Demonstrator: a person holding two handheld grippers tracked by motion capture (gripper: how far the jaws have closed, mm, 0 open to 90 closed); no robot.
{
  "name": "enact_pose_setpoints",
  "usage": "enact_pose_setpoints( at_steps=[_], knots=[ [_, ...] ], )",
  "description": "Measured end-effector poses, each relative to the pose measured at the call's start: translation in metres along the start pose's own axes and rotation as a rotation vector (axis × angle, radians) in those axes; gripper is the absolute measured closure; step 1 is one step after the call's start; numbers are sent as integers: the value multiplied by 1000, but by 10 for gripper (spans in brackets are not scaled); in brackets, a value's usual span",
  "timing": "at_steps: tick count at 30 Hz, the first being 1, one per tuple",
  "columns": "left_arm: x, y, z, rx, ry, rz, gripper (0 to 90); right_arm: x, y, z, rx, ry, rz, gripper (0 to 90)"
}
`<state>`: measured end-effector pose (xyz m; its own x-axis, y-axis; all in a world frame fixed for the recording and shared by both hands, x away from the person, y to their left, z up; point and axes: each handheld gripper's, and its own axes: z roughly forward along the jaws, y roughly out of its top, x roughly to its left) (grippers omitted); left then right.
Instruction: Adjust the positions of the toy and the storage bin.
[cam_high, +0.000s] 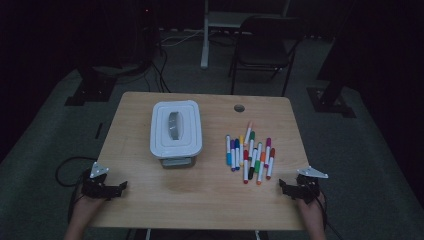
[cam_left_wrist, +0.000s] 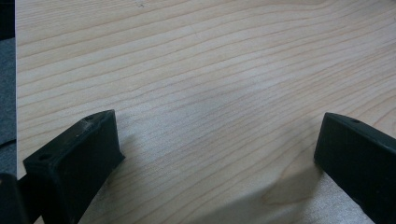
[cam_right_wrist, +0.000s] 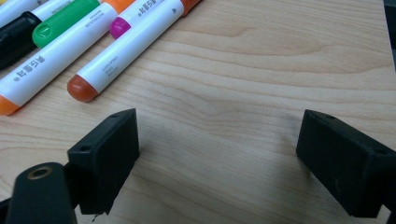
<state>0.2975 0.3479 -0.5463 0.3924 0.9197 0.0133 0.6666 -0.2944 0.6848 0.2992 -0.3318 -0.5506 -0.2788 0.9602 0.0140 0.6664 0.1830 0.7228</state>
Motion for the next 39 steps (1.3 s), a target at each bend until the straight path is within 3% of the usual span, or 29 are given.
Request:
enact_pose_setpoints(
  at_steps=[11,19,21,24,31,35,39],
  knots=[
    [0,0,0,-1,0,0,8,0,1,1,-1,-1,2,130],
    [-6,1,0,13,10,-11,8,2,6,2,20,-29,33,130],
    [-10,3,0,15,11,14,9,3,9,1,10,-5,46,134],
    [-13,5,1,18,0,31,8,10,17,1,-3,-12,40,155],
    [-19,12,1,16,-18,40,8,30,38,2,-38,3,-33,136],
    [-23,18,1,17,-24,67,8,42,52,3,-75,37,-57,136],
    [-21,23,3,-10,-53,50,9,51,66,8,-95,78,-58,136]
  ],
)
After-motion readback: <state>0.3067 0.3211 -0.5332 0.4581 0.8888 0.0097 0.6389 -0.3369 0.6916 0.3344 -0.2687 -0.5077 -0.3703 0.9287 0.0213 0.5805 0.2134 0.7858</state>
